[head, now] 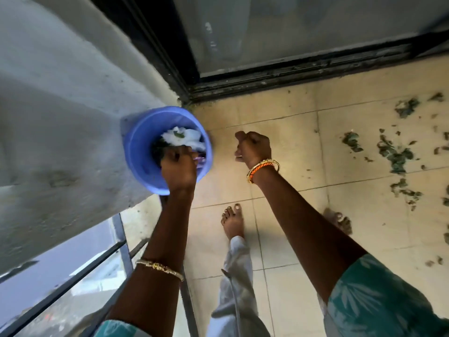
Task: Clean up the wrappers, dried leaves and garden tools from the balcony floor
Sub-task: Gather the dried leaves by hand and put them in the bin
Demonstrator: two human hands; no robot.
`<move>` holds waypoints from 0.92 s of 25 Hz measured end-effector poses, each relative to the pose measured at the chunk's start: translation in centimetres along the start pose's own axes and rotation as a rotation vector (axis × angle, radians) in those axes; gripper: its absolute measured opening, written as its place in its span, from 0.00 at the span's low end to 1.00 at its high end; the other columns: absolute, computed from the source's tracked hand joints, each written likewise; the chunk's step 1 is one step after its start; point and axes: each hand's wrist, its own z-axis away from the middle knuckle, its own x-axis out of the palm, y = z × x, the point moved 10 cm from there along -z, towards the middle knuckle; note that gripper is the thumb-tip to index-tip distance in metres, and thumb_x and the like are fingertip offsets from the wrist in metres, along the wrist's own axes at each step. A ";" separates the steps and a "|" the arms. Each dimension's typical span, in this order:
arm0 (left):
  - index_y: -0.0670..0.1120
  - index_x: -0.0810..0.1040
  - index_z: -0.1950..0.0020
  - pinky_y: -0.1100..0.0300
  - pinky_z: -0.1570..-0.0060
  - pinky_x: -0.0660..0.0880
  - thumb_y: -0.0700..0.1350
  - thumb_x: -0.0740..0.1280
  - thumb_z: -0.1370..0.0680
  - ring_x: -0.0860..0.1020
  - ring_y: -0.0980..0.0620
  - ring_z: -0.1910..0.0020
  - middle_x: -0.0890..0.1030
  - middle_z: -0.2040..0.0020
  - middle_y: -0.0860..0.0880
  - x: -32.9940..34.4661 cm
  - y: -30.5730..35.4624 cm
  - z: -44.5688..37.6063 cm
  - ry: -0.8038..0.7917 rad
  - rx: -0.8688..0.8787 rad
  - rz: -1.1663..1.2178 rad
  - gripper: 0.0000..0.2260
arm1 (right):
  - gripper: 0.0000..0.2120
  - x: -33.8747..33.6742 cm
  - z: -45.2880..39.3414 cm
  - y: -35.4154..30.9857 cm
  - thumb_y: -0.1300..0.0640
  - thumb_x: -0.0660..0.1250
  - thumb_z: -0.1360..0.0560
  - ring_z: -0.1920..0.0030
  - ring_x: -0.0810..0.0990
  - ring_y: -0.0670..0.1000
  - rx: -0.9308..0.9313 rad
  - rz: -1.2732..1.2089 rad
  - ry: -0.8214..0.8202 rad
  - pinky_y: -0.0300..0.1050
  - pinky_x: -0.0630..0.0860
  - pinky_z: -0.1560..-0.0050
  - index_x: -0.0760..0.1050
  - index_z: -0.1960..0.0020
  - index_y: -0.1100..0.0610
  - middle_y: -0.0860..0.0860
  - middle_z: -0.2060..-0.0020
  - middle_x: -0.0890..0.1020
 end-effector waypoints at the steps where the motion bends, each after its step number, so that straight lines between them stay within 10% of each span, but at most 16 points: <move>1: 0.40 0.75 0.61 0.57 0.67 0.77 0.42 0.62 0.26 0.79 0.47 0.68 0.78 0.64 0.40 2.6 1.5 2.5 -0.079 0.029 0.007 0.07 | 0.17 -3.0 0.0 -0.6 0.55 0.67 0.31 0.70 0.77 0.59 -0.067 0.083 0.066 0.51 0.77 0.61 0.67 0.76 0.54 0.48 0.82 0.70; 4: 0.46 0.69 0.67 0.66 0.75 0.68 0.39 0.61 0.22 0.71 0.58 0.77 0.73 0.70 0.46 10.7 2.8 8.3 -0.251 0.086 -0.106 0.14 | 0.17 -13.6 0.1 -2.2 0.61 0.69 0.33 0.68 0.76 0.57 -0.203 0.220 0.252 0.41 0.73 0.61 0.63 0.74 0.53 0.49 0.77 0.70; 7: 0.44 0.72 0.67 0.54 0.61 0.77 0.55 0.63 0.31 0.79 0.42 0.65 0.78 0.67 0.41 17.8 2.7 12.5 -0.324 0.160 -0.302 0.15 | 0.09 -23.6 -0.6 -2.8 0.68 0.67 0.33 0.67 0.74 0.50 -0.303 0.286 0.353 0.31 0.70 0.61 0.71 0.66 0.55 0.52 0.68 0.77; 12: 0.43 0.75 0.60 0.56 0.55 0.76 0.40 0.63 0.27 0.80 0.40 0.55 0.82 0.56 0.40 31.1 -0.1 19.3 -0.387 0.224 -0.559 0.04 | 0.15 -37.5 -6.5 -0.2 0.71 0.61 0.32 0.47 0.76 0.61 -0.340 0.592 0.272 0.46 0.69 0.42 0.78 0.48 0.63 0.60 0.47 0.77; 16: 0.39 0.79 0.50 0.67 0.61 0.66 0.39 0.62 0.24 0.76 0.49 0.55 0.82 0.53 0.46 41.9 -5.9 19.8 -0.435 0.280 -0.639 0.08 | 0.27 -42.4 -14.0 3.7 0.70 0.60 0.32 0.32 0.63 0.60 -0.400 0.924 0.060 0.47 0.65 0.34 0.70 0.34 0.59 0.58 0.34 0.67; 23: 0.41 0.77 0.52 0.53 0.50 0.76 0.40 0.63 0.22 0.79 0.44 0.53 0.81 0.55 0.45 56.4 -15.2 10.8 -0.518 0.504 -0.565 0.05 | 0.35 -40.1 -28.4 10.7 0.53 0.65 0.37 0.31 0.61 0.61 -0.683 1.089 -0.019 0.56 0.66 0.38 0.65 0.30 0.55 0.58 0.29 0.62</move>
